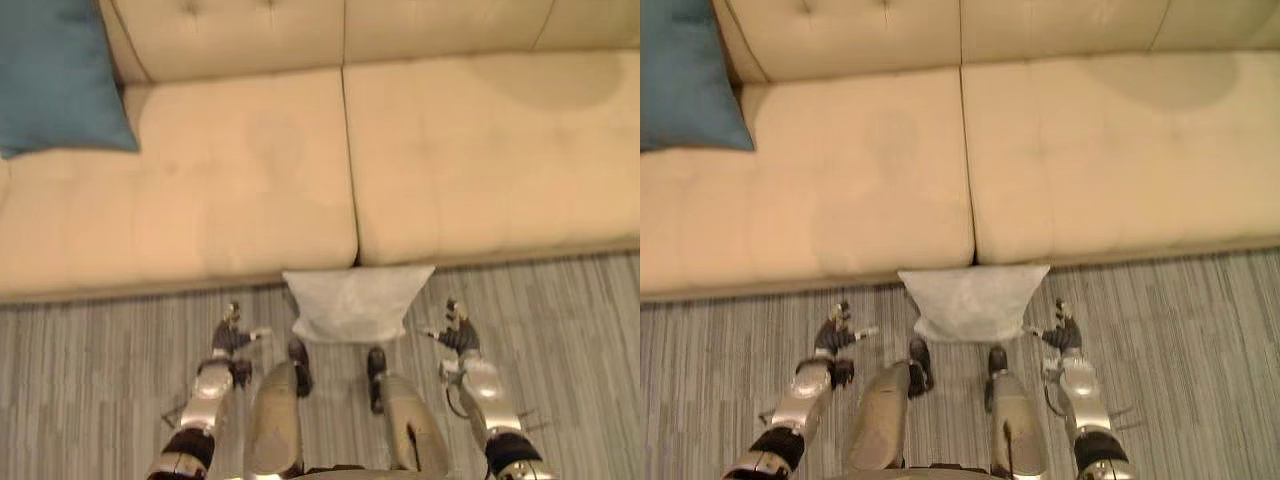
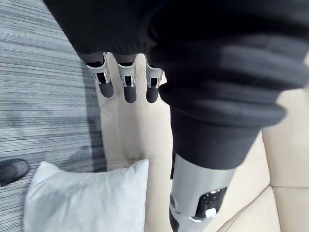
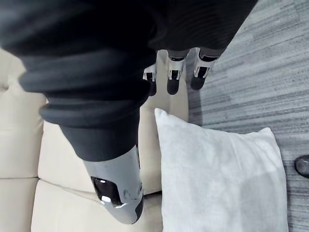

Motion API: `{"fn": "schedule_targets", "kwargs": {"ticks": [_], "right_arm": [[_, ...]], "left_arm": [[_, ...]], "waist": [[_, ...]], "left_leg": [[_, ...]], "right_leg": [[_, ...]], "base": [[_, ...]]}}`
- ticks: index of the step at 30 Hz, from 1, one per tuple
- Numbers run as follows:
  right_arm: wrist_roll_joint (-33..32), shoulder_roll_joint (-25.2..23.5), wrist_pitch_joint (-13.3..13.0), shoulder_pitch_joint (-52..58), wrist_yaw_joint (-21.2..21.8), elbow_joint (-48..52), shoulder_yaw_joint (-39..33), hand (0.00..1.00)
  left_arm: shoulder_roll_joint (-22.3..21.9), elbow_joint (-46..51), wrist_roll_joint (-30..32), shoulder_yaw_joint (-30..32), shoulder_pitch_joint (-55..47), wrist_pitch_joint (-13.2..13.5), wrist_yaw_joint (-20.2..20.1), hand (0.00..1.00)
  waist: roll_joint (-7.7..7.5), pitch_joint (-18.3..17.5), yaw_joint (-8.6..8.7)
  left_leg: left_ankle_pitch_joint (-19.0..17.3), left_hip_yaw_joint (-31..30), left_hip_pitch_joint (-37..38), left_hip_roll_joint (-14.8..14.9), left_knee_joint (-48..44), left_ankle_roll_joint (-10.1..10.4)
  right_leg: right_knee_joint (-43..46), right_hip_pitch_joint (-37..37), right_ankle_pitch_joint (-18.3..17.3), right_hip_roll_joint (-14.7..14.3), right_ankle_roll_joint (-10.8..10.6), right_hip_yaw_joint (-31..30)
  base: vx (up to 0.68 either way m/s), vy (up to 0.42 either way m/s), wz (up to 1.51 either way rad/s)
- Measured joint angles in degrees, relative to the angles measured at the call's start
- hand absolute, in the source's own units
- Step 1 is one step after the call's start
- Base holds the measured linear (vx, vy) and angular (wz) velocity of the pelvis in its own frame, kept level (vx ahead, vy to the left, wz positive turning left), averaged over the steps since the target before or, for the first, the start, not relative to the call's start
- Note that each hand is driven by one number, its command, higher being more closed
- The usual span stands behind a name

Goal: Pick up cushions and gather them together orderly.

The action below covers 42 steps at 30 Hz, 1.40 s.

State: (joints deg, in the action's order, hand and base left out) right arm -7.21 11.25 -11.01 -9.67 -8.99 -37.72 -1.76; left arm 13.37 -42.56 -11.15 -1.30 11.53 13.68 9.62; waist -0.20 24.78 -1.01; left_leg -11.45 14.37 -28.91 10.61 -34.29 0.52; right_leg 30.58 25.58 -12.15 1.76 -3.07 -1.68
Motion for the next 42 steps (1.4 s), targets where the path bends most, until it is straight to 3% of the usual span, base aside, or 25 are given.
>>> {"fn": "schedule_targets", "kwargs": {"ticks": [3,7,11,19,20,28,35,39,42], "right_arm": [[-1.33,0.62,-0.1,-5.48,-1.39,-0.01,0.16,0.0],[-2.54,2.86,-0.06,-15.83,-4.76,-0.64,-0.4,0.0],[-4.65,5.2,0.11,-28.5,-7.86,-6.05,-0.72,0.0],[-6.3,5.95,0.15,-42.41,-10.03,-9.27,1.35,0.0],[-6.34,5.34,0.15,-43.86,-10.8,-9.27,2.34,1.0],[-8.63,1.85,0.3,-48.09,-15.05,-7.85,2.05,1.0],[-8.28,1.36,0.34,-40.86,-16.19,5.5,2.92,1.0],[-7.93,-0.18,0.13,-31.87,-16.15,15.97,4.55,1.0],[-7.8,-2.45,-2.19,-22.88,-15.81,26.25,4.68,1.0]], "left_arm": [[0.42,0.19,-2.92,2.35,4.74,0.67,1.9,0.0],[0.64,0.24,-6.26,5.59,16.72,0.74,3.3,0.0],[0.31,0.1,-7.36,6.43,24.2,0.72,4.81,0.0],[-0.99,-0.22,-8.54,2.9,34.66,0.76,5.89,0.0],[-1.49,-0.22,-8.55,1.94,36.25,0.76,5.95,1.0],[-3.88,-0.1,-9.72,0.53,42.24,0.15,10.96,1.0],[-3.82,9.49,-9.4,-2.52,39.4,-0.51,14.62,1.0],[-4.1,19.5,-8.64,-4.59,31.47,-0.41,15.55,1.0],[-5.01,28.37,-6.59,-5.99,23.56,1.58,15.58,1.0]], "waist": [[0.08,1.33,0.05],[0.19,6.27,0.07],[0.23,6.68,-0.11],[0.27,6.7,-0.52],[0.27,6.7,-0.46],[0.32,6.73,0.08],[0.36,6.69,0.31],[0.37,6.61,0.43],[0.4,6.05,0.16]], "left_leg": [[-3.66,-0.97,-10.28,2.37,-8.39,-0.1],[-3.94,-3.46,-26.4,3.15,-16.88,-0.65],[-3.38,-4.86,-39.55,3.89,-22.67,-1.5],[-3.07,-5.18,-50.94,4.83,-27.29,-1.76],[-3.04,-5.25,-52.08,5.17,-27.81,-1.72],[-2.78,-5.3,-54.02,5.45,-29.94,-2.01],[-2.48,-6.34,-53.25,5.56,-30.83,-1.54],[-2.47,-5.74,-43.92,5.6,-27.9,-1.28],[-2.25,-4.26,-33.12,5.38,-21.66,-0.24]], "right_leg": [[7.84,10.23,-2.55,-1.21,0.17,-0.01],[17.94,26.16,-3.83,-1.36,0.43,0.94],[24.74,39.34,-3.96,-1.47,0.61,1.39],[30.5,51.33,-3.74,-1.53,0.51,1.33],[30.96,52.39,-3.68,-1.53,0.5,1.38],[33.64,54.87,-3.88,-1.56,0.47,1.52],[34.93,53.92,-4.0,-1.6,0.77,1.88],[31.69,44.6,-3.88,-1.69,1.11,1.89],[24.63,33.92,-3.0,-1.65,1.7,2.04]], "base": [[-0.2,-0.007,-0.23],[-0.17,-0.025,0.05],[-0.13,-0.037,0.0],[-0.09,-0.023,-0.04],[-0.05,0.001,-0.04],[-0.01,0.003,-0.02],[-0.04,0.009,0.04],[-0.05,-0.016,0.03],[-0.01,-0.064,0.0]]}}
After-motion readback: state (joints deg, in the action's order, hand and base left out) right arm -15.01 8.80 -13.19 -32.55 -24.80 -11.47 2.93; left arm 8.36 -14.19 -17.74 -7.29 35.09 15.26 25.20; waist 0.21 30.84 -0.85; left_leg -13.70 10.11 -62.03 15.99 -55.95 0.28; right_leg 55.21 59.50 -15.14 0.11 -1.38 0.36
